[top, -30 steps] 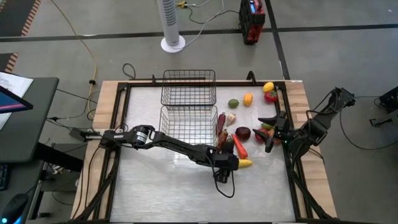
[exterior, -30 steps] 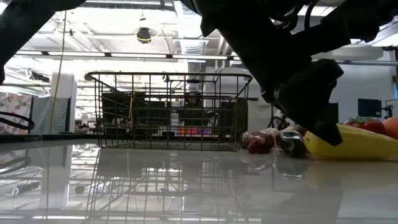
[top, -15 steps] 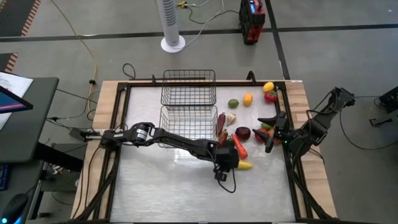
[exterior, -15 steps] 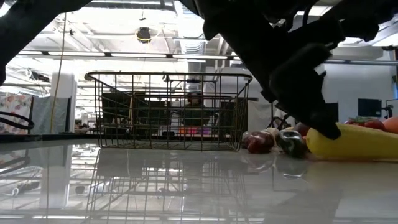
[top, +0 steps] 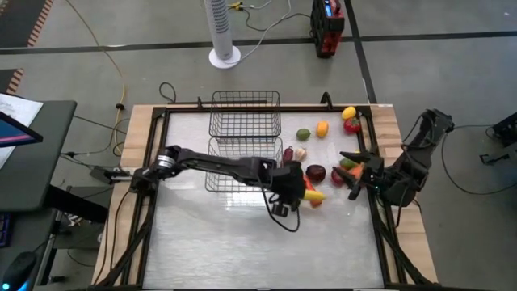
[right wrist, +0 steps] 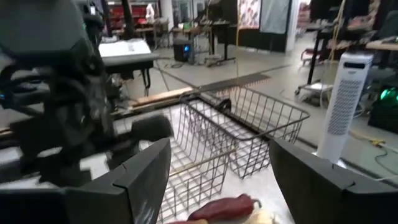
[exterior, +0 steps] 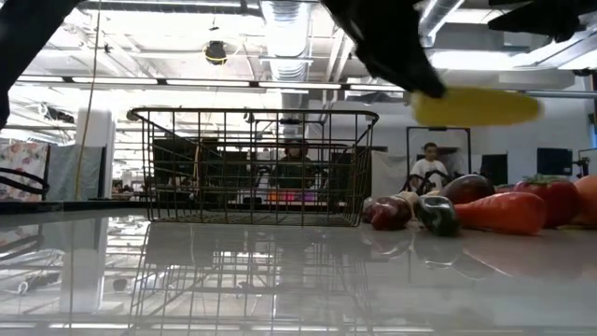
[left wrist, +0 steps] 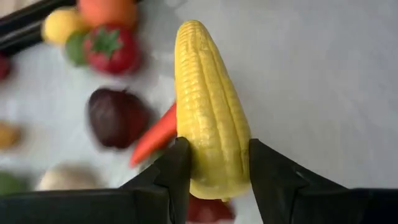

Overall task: Sort produce into baskets
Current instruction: Put the corn into the bottom wire basket

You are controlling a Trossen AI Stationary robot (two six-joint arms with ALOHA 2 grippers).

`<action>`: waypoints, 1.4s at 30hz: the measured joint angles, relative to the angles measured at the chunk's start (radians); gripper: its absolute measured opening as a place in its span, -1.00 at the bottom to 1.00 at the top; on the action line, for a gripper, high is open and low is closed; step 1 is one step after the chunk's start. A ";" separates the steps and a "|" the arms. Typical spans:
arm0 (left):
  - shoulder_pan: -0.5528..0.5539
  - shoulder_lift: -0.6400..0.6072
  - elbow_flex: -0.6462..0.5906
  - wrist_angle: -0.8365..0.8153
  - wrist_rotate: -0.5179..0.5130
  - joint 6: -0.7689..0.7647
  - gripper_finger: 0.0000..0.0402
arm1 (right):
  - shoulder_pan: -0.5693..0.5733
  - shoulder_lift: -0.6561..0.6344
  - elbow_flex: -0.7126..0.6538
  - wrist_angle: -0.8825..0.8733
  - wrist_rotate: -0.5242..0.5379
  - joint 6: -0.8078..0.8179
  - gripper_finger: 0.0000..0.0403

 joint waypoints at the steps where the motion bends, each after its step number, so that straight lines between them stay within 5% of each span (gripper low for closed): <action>1: 0.010 -0.012 0.000 -0.040 -0.011 0.000 -0.38 | 0.014 0.000 0.000 0.000 0.022 0.000 0.48; 10: 0.079 -0.163 -0.046 -0.193 0.014 -0.027 -0.38 | 0.083 0.000 0.000 -0.001 0.064 0.001 0.48; 16: 0.100 -0.326 -0.225 0.044 0.053 -0.011 -0.38 | 0.082 0.001 0.000 -0.001 0.064 0.001 0.48; 26: 0.245 -0.568 -0.594 0.159 -0.028 -0.094 -0.37 | 0.079 0.004 0.000 -0.009 0.063 0.028 0.48; 34: 0.306 -0.678 -0.798 0.130 0.153 -0.129 -0.36 | 0.079 0.004 0.000 -0.009 0.063 0.035 0.48; 42: 0.256 -0.674 -0.857 0.135 -0.050 -0.146 0.08 | 0.079 0.004 0.000 -0.016 0.063 0.037 0.48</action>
